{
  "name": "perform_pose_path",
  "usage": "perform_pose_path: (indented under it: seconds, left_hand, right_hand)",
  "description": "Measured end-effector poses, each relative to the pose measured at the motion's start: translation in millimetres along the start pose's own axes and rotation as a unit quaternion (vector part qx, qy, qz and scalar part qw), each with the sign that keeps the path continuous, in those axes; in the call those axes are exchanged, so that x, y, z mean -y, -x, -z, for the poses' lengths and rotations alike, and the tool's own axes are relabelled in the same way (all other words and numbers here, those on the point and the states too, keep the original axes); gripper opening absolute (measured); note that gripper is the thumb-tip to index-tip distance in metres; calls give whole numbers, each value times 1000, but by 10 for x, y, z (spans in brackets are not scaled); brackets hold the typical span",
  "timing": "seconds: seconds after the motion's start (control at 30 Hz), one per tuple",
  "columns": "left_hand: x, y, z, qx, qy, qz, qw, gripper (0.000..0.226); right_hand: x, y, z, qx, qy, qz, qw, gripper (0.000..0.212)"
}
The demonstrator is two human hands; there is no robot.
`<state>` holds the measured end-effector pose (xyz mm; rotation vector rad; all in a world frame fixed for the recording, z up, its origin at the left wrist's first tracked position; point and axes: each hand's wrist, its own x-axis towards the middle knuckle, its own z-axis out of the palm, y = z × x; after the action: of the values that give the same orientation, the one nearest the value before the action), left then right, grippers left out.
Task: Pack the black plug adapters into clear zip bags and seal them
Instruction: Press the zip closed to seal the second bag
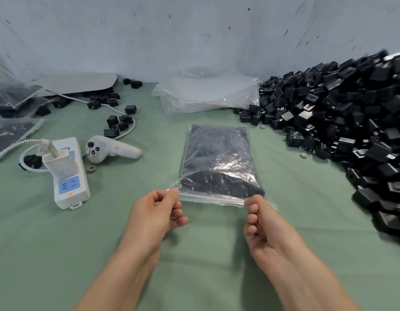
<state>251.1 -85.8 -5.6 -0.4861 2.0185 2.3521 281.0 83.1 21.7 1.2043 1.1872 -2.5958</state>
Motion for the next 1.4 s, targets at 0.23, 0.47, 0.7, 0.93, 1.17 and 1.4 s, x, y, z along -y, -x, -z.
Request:
perform_pose_path:
  seconds: [0.23, 0.47, 0.7, 0.93, 1.17, 1.4]
  left_hand:
    - [-57, -96, 58, -18, 8, 6, 1000, 20]
    - [-55, -82, -8, -32, 52, 44, 997, 26]
    - [-39, 129, -328, 95, 22, 128, 987, 25]
    - [17, 196, -559, 75, -14, 99, 992, 31]
    - [26, 235, -568, 59, -21, 72, 995, 30]
    - [76, 251, -563, 51, -17, 61, 997, 28]
  right_hand:
    - [-71, -16, 0, 20, 32, 20, 999, 29]
    - [-70, -11, 69, 72, 56, 5, 996, 26]
    - [0, -28, 121, 121, 122, -5, 985, 21]
    - [24, -44, 138, 103, 136, 11, 985, 29]
    - [45, -66, 193, 58, 92, 21, 994, 27]
    - [57, -37, 262, 48, 79, 28, 995, 28]
